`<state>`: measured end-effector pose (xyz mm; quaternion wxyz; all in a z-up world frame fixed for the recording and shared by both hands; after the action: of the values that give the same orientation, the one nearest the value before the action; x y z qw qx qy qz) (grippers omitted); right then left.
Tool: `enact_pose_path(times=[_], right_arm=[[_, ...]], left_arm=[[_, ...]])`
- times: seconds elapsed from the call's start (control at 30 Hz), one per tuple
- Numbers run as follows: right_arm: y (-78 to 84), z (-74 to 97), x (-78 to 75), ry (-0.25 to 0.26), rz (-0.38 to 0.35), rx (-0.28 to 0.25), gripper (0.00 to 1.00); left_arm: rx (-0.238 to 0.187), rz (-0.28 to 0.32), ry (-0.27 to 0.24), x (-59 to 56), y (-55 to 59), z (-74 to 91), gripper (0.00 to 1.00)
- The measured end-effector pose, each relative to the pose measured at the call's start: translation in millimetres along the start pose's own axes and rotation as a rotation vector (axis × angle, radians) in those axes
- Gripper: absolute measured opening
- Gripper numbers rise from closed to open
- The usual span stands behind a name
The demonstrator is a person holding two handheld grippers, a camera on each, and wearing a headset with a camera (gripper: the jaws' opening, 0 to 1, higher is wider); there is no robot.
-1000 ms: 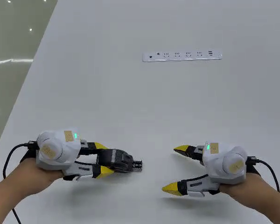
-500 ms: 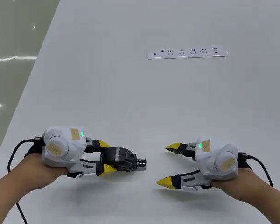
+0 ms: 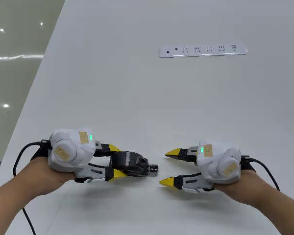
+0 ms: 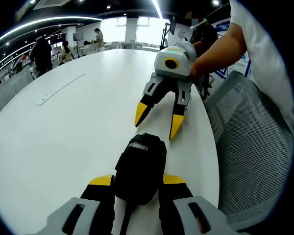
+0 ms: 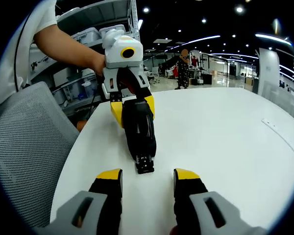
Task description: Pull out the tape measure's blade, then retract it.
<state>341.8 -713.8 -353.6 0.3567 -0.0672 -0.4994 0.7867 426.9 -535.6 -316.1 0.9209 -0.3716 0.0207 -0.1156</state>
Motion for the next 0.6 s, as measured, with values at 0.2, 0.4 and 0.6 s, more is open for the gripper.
enact_pose_path(times=[0.2,0.4,0.6], right_arm=[[-2.0,-7.1,0.2,-0.013,0.01,-0.002,0.37],[-2.0,-12.8,-0.4,-0.022,0.031,-0.005,0.31],[-1.7,-18.4,0.5,-0.033,0.043,-0.005,0.25]], left_arm=[[0.004,-0.003,-0.003,-1.1,0.0,0.6,0.32],[0.004,-0.001,-0.005,-1.4,-0.1,0.6,0.32],[0.001,0.006,-0.005,-0.9,-0.1,0.6,0.32]])
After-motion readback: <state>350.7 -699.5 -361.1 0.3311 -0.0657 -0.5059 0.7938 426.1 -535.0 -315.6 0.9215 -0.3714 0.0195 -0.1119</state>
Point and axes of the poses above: the centre of the closed fingertips' face, and the gripper's own axes: z roughly backward along the fingers, x roughly to its left, y roughly out of its underside, the point moved 8 cm from there along z, roughly backward along the fingers, and after that the axes turned 11 degrees about -z, right-handed, at the moved point
